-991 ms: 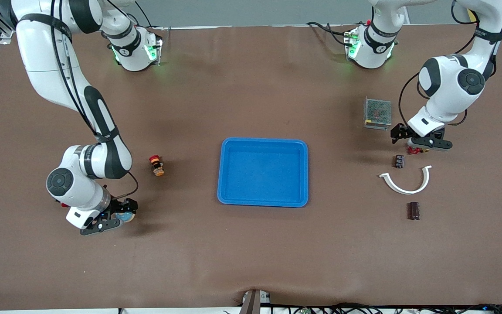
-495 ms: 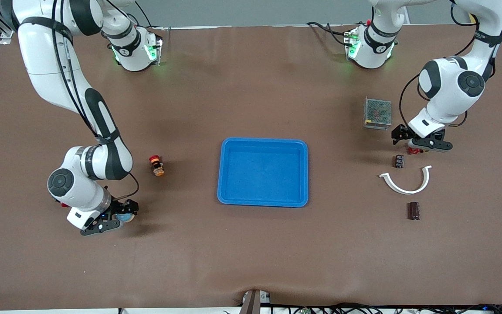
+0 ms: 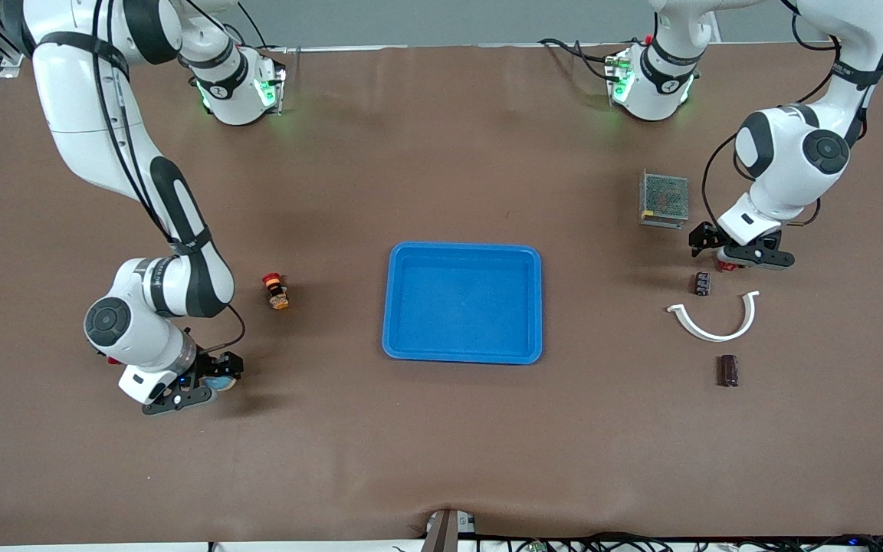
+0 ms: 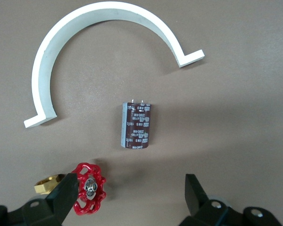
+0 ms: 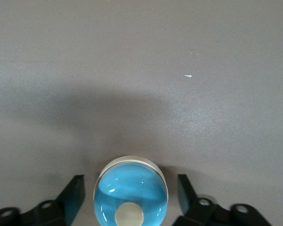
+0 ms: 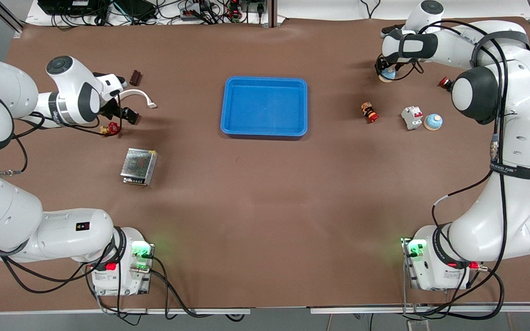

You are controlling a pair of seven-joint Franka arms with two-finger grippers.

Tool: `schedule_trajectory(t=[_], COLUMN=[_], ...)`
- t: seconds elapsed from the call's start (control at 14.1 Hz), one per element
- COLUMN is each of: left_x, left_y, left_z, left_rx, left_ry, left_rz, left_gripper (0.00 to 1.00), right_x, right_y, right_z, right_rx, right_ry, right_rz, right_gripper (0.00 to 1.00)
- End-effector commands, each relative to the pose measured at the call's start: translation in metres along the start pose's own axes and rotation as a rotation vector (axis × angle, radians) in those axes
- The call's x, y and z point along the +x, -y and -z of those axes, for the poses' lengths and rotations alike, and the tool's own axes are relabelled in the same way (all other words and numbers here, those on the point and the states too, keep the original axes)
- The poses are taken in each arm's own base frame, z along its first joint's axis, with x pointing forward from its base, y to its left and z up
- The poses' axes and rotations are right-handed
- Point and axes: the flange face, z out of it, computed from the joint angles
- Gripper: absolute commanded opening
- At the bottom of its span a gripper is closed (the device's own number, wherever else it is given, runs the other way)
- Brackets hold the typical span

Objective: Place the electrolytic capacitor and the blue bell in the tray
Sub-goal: 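Close the right gripper on the blue bell while the left gripper lowers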

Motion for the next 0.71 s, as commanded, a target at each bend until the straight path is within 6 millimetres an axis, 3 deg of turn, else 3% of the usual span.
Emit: schedule_trajectory(t=[0.0, 0.21, 0.5, 0.64], left_x=[0.006, 0.016, 0.024, 0.03], left_y=[0.002, 0.006, 0.008, 0.009], left_z=[0.004, 0.001, -0.012, -0.016], left_rx=[0.013, 0.014, 0.009, 0.009], left_ry=[-0.021, -0.027, -0.014, -0.014], left_rz=[-0.021, -0.02, -0.022, -0.023], left_gripper=[1.0, 1.0, 1.0, 1.0], right_x=[0.002, 0.002, 0.008, 0.018], right_y=[-0.004, -0.006, 0.0, 0.004], right_z=[-0.004, -0.004, 0.005, 0.022], right_rx=[0.02, 0.02, 0.025, 0.04], right_ry=[-0.007, -0.008, -0.009, 0.009], right_rz=[0.03, 0.032, 0.03, 0.037], right_gripper=[0.64, 0.46, 0.45, 0.45])
